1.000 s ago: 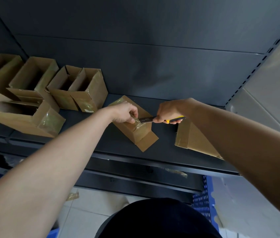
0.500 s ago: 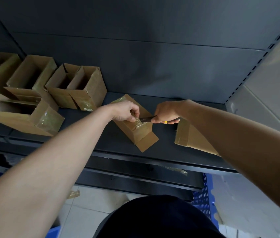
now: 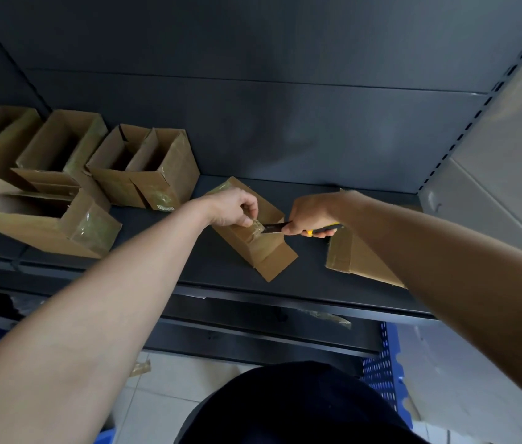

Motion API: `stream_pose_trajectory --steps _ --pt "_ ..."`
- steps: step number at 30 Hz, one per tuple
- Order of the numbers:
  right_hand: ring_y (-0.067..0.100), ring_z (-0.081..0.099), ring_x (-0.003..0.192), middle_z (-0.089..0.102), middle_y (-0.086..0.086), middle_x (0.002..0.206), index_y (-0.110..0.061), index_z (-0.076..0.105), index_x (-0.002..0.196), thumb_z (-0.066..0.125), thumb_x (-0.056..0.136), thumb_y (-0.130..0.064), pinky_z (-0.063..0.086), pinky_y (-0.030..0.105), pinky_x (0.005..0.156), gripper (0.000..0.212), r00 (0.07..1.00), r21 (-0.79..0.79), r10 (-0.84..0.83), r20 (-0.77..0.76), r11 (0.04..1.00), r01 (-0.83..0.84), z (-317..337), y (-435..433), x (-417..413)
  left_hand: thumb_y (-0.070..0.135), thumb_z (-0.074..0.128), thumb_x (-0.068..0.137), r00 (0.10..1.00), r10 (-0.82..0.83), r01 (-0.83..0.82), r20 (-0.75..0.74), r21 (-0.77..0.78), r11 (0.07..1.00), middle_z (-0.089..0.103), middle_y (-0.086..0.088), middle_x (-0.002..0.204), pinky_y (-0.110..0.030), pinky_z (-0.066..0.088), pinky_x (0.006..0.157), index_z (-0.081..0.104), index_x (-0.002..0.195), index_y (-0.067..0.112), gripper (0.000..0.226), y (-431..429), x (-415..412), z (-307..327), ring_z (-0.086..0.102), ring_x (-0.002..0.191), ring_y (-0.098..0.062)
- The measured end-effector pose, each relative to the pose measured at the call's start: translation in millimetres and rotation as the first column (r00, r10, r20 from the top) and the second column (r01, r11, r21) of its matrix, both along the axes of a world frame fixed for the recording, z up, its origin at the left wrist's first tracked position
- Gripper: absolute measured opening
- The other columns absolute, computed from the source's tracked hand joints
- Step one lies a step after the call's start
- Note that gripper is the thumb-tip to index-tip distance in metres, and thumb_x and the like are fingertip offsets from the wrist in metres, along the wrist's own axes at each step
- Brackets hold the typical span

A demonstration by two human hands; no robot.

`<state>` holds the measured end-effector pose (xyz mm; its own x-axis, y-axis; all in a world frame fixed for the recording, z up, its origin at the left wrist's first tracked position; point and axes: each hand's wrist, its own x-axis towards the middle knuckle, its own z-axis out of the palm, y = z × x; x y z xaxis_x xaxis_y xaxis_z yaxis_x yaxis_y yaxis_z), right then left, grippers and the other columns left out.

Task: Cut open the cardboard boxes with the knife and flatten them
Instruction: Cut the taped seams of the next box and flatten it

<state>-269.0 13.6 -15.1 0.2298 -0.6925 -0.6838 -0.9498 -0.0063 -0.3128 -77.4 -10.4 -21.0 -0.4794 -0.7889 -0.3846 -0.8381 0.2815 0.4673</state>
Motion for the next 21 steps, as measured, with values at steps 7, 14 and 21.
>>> stream_pose_trajectory --steps 7,14,21 --pt "0.021 0.049 0.045 0.055 0.010 0.057 -0.006 0.054 0.072 0.050 0.097 -0.040 0.043 0.033 0.060 0.042 0.982 0.149 -0.119 0.147 0.984 0.097 1.9 14.3 -9.6 0.017 0.061 0.090 0.996 0.076 -0.075 -0.039 0.018 0.997 0.052 0.008 0.099 -0.028 0.034 0.080 0.059 0.089 0.023 0.007 1.0 7.9 1.5 0.049 0.099 -0.014" --pt "0.023 0.057 0.061 0.057 0.008 0.071 -0.013 0.063 0.094 0.042 0.100 -0.033 0.050 0.027 0.057 0.030 0.972 -0.121 -0.174 0.156 0.974 0.193 -2.2 24.1 -17.6 0.026 0.068 0.085 0.977 0.138 -0.142 -0.165 -0.014 0.990 0.057 0.008 0.092 -0.028 0.039 0.077 0.064 0.080 0.021 0.008 2.6 5.8 -0.7 0.053 0.091 -0.013" --pt "0.026 0.055 0.105 0.058 0.005 0.115 -0.028 0.054 0.122 0.020 0.104 -0.042 0.042 0.039 0.090 0.042 0.999 -0.215 -0.034 0.019 0.976 0.037 -2.5 44.5 -16.4 0.012 0.062 0.091 0.965 0.154 -0.180 -0.210 -0.111 0.977 0.050 0.003 0.103 -0.027 0.032 0.085 0.067 0.089 0.011 0.006 5.8 1.1 -5.9 0.046 0.098 -0.012"
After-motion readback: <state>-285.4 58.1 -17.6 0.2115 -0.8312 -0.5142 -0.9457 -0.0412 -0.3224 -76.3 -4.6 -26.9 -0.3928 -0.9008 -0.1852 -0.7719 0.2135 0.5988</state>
